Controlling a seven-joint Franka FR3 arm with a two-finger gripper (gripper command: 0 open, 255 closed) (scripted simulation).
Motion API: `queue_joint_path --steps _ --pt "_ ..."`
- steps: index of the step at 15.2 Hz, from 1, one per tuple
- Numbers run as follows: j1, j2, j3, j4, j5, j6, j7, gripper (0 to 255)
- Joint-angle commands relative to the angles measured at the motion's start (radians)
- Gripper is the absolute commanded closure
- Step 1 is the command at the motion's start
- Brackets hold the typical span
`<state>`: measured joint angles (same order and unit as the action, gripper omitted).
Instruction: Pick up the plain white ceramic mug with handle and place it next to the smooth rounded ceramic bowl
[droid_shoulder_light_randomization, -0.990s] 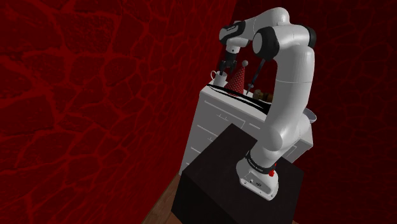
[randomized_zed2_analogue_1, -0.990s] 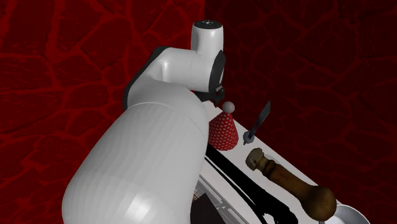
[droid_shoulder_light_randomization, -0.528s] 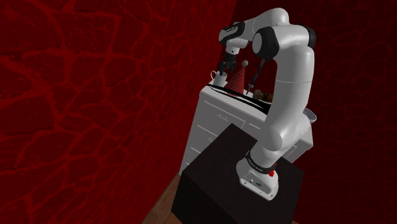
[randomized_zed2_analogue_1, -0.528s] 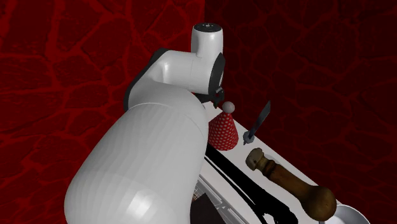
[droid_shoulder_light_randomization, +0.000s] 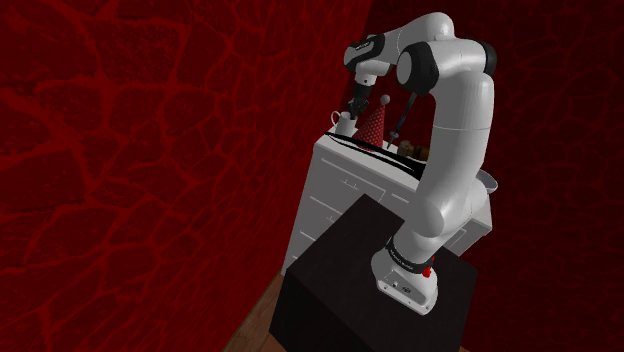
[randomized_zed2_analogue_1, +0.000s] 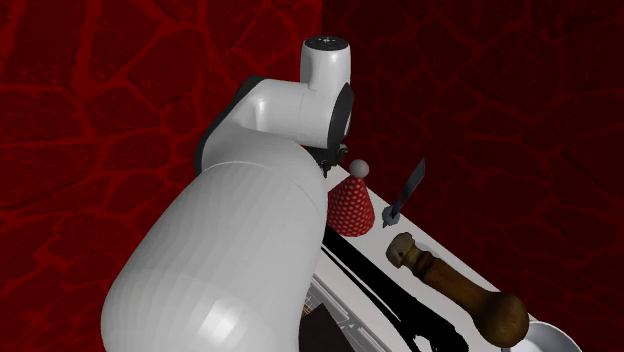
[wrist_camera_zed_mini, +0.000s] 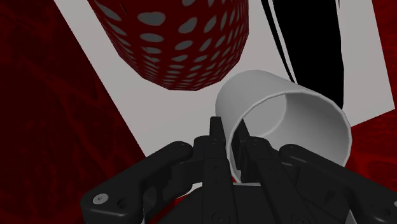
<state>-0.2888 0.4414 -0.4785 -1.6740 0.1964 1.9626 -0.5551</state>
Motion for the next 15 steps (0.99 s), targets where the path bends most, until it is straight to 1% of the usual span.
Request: queue_joint_path --steps 1,3,15 --pt "0.000 0.000 0.000 0.000 0.000 0.000 0.000 255" --pt "0.000 0.000 0.000 0.000 0.000 0.000 0.000 255" --pt "0.003 -0.050 -0.014 0.094 -0.028 -0.138 0.017 255"
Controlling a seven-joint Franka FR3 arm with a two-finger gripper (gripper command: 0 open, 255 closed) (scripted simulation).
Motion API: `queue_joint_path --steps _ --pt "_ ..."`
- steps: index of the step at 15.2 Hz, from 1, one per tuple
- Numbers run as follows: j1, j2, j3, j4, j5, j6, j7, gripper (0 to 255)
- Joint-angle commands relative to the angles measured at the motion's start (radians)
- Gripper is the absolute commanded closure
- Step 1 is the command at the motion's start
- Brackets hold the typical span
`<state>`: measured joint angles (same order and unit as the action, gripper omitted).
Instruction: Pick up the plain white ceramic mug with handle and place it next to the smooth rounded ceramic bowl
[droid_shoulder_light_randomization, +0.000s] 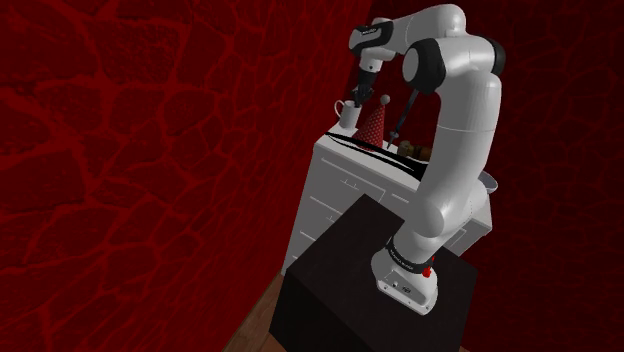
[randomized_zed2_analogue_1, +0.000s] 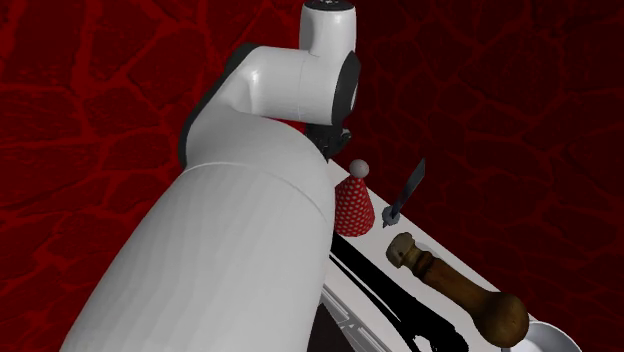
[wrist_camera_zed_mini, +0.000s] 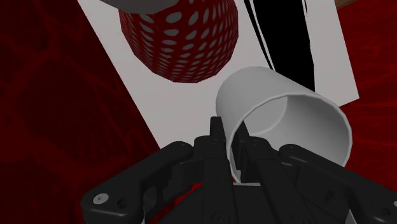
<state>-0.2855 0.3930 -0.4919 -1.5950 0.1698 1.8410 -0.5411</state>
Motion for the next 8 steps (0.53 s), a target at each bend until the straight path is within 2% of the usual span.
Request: queue_joint_path --steps 1,8 --pt "0.000 -0.005 -0.001 0.025 -0.003 -0.029 0.004 255" --pt "-0.004 -0.018 -0.006 0.101 -0.012 -0.117 0.010 255"
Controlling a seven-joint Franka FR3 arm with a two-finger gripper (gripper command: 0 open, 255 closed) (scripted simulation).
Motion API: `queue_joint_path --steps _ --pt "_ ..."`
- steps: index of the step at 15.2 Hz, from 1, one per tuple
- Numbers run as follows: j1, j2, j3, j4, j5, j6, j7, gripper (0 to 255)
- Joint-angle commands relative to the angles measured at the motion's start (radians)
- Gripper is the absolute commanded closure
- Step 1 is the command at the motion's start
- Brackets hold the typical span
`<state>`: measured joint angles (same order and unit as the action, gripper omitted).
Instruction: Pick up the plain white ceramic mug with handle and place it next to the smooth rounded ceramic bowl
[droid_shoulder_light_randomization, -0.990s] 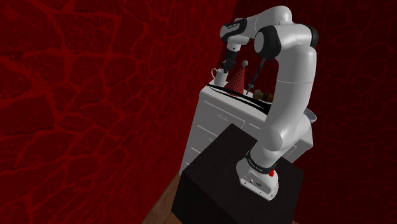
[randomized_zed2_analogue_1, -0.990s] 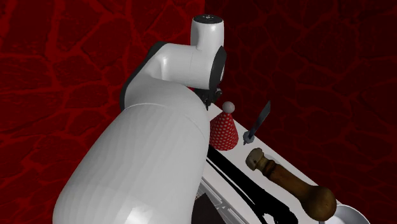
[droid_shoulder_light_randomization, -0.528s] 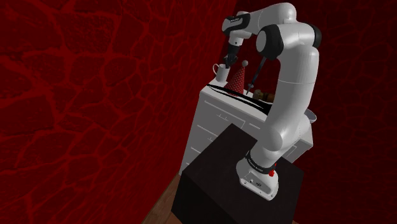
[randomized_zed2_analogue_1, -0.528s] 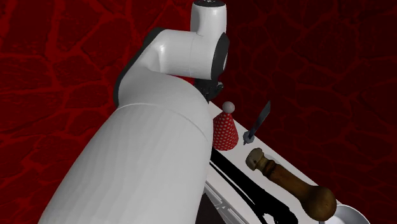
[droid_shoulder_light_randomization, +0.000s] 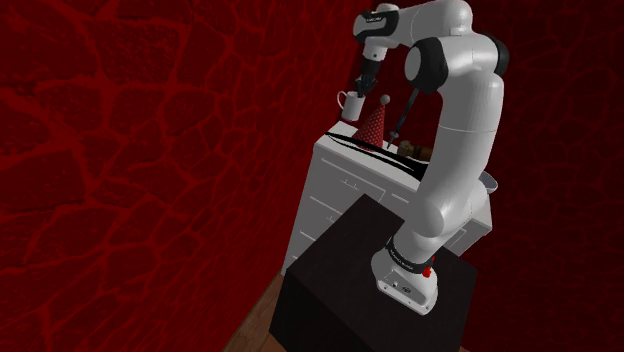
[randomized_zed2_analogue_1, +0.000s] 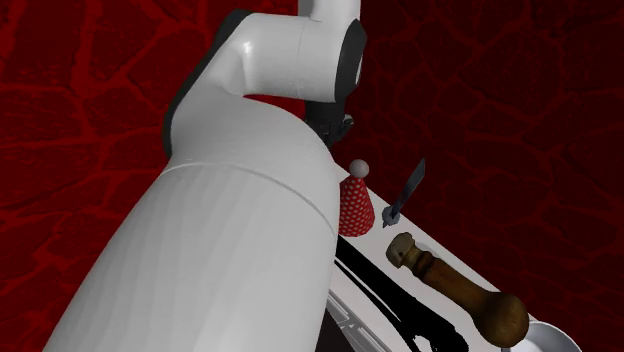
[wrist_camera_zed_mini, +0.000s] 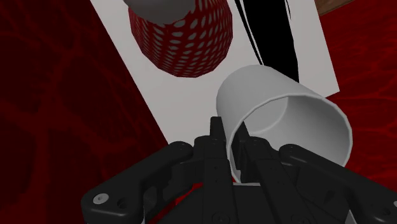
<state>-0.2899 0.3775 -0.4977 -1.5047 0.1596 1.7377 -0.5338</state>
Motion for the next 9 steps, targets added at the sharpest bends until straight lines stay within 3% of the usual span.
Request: queue_joint_path --steps 1,9 --pt "0.000 -0.004 -0.001 0.023 -0.002 -0.026 0.003 255" --pt "-0.012 -0.002 -0.004 0.134 -0.003 -0.135 0.005 255"
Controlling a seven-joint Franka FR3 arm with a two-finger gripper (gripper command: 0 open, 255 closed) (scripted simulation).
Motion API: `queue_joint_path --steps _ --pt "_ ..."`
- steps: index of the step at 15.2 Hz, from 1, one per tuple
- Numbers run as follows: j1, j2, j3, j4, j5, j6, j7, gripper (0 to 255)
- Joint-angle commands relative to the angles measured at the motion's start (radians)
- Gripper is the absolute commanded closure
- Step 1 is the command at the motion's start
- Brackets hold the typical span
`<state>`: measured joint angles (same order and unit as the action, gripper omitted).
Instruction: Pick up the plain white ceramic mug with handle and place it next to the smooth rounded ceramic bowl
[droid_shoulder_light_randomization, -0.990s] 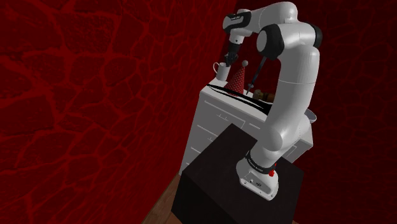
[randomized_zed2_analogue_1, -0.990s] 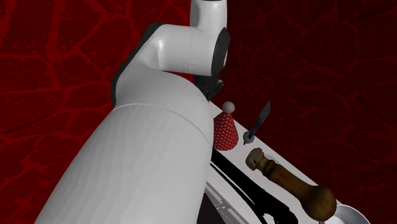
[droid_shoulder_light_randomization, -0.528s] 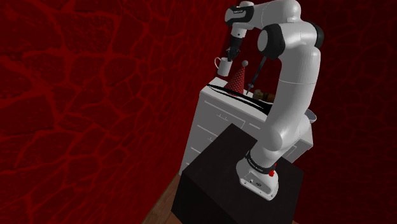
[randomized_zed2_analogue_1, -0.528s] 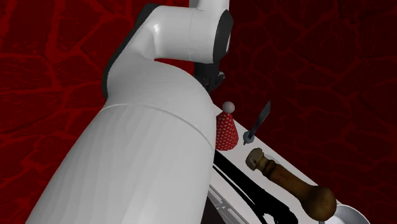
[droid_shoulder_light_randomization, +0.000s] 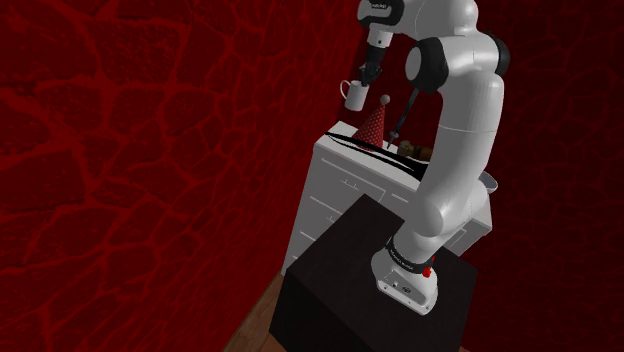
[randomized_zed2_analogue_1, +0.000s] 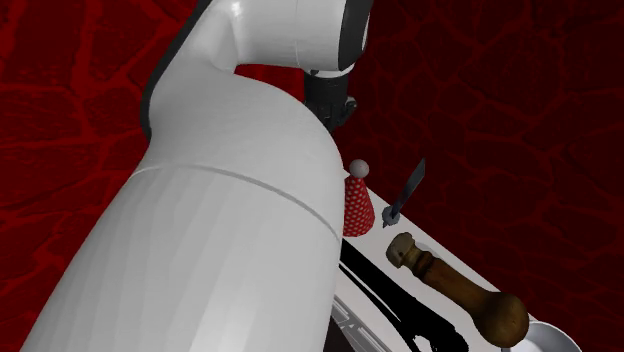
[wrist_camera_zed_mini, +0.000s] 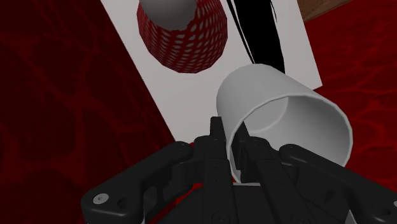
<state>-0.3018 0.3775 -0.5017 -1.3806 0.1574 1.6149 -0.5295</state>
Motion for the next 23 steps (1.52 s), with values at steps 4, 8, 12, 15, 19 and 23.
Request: queue_joint_path --steps 4,8,12,15,19,23 --pt "-0.009 0.006 -0.001 0.076 0.002 -0.070 0.001 255" --pt "0.011 -0.115 -0.023 -0.088 -0.050 -0.017 -0.018 255" --pt "0.020 -0.262 -0.046 -0.266 -0.123 0.033 -0.037 255" --pt "0.015 -0.364 -0.061 -0.378 -0.178 0.057 -0.049 255" --pt "-0.005 -0.492 -0.077 -0.502 -0.251 0.074 -0.067 255" --pt "-0.040 -0.611 -0.093 -0.604 -0.323 0.077 -0.092 255"
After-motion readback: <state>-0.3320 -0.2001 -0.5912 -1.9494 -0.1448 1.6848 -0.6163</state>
